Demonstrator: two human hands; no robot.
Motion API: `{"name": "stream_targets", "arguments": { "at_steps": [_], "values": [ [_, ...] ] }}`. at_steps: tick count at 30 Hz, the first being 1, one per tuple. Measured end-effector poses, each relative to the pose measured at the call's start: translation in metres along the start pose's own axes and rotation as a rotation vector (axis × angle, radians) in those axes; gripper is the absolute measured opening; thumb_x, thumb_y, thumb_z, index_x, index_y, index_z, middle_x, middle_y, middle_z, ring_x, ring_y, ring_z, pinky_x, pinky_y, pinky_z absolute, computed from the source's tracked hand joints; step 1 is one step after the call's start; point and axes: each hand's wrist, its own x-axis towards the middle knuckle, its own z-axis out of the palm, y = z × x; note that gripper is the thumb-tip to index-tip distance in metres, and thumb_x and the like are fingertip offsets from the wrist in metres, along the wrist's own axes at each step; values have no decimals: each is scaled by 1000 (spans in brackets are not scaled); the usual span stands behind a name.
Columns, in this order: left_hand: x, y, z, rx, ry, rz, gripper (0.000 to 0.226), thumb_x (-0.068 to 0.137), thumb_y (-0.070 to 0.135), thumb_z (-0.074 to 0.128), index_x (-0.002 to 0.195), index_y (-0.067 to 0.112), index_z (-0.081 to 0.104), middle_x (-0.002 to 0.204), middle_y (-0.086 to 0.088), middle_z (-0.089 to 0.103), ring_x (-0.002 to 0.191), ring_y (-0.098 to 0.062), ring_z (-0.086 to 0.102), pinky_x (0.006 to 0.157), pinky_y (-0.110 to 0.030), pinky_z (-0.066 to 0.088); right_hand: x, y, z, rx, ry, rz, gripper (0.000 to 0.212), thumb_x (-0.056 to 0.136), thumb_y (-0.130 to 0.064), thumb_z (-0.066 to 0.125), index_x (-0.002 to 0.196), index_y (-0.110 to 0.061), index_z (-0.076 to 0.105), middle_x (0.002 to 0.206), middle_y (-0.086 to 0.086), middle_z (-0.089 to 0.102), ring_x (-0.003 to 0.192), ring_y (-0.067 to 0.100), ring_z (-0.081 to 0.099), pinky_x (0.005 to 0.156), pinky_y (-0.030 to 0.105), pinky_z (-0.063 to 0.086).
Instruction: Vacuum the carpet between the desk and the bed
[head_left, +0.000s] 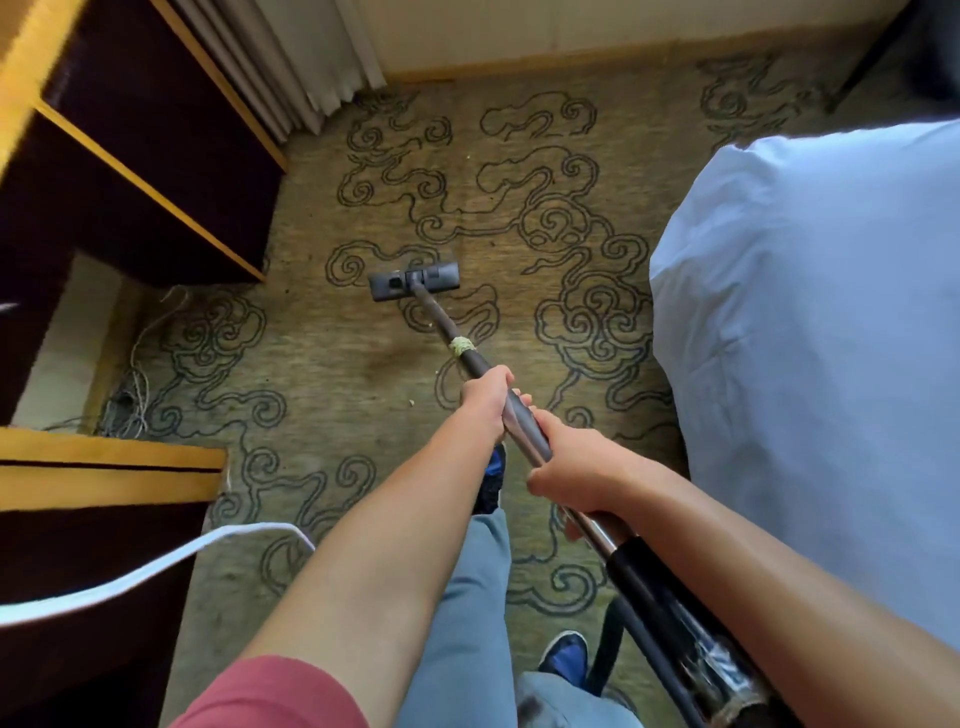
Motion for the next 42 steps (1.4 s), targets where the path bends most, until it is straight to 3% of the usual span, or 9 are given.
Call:
{"name": "stream_targets", "arguments": {
  "at_steps": [4,11,16,24,28,32,35,40,42],
  "values": [
    [-6,-51,1,-17,2,-52,10,81,5,54,91,3,52,65,-10,53,43,-20,50,41,-23,46,-19,29,29,119,-17,41,92,87,-14,58,163,-32,11,112,11,62,78,32,76,66,46,66],
    [23,-94,-1,-69,-49,-84,9,80,4,55,85,4,47,49,-9,51,35,-19,48,43,-25,46,-2,56,59,-9,-18,61,93,87,-18,55,164,-35,6,110,5,62,74,23,73,59,31,61],
    [71,-83,-6,24,-48,-89,16,83,8,53,98,6,49,62,-9,52,44,-21,52,46,-26,44,41,45,61,108,-46,89,91,87,-9,52,163,-36,10,109,13,61,69,33,76,56,45,65],
    [124,-12,-15,107,-57,-35,9,92,9,51,85,7,45,66,-7,49,50,-20,50,46,-27,42,114,3,40,182,-26,75,66,90,-14,59,150,-25,33,99,14,62,68,34,76,54,44,64],
    [150,36,-19,112,-36,-16,3,91,6,49,90,5,47,65,-8,48,49,-22,50,50,-28,43,148,-32,13,118,-22,60,60,90,-19,62,146,-20,38,100,12,64,87,32,74,74,45,64],
    [179,92,-7,169,-40,-10,2,91,7,48,90,5,47,60,-10,53,50,-23,54,56,-28,46,184,-59,-29,212,-58,107,49,97,-18,61,139,-23,37,90,18,62,52,27,69,41,35,56],
    [194,132,-4,182,-46,-20,5,91,5,46,86,5,44,50,-10,51,49,-23,53,59,-30,47,205,-82,-54,226,-87,117,40,99,-19,58,133,-27,39,86,19,63,45,26,66,45,42,60],
    [215,190,-3,197,-78,-40,6,91,8,46,96,5,45,62,-10,54,46,-23,57,48,-26,51,240,-119,-93,246,-93,138,31,101,-21,58,128,-24,42,86,21,67,43,24,66,45,41,59],
    [223,211,-4,234,-61,-28,10,91,8,49,98,1,49,64,-11,56,58,-24,60,60,-30,54,252,-133,-104,215,-83,129,30,101,-21,57,127,-21,43,85,22,70,49,27,71,52,49,63]
  ]
}}
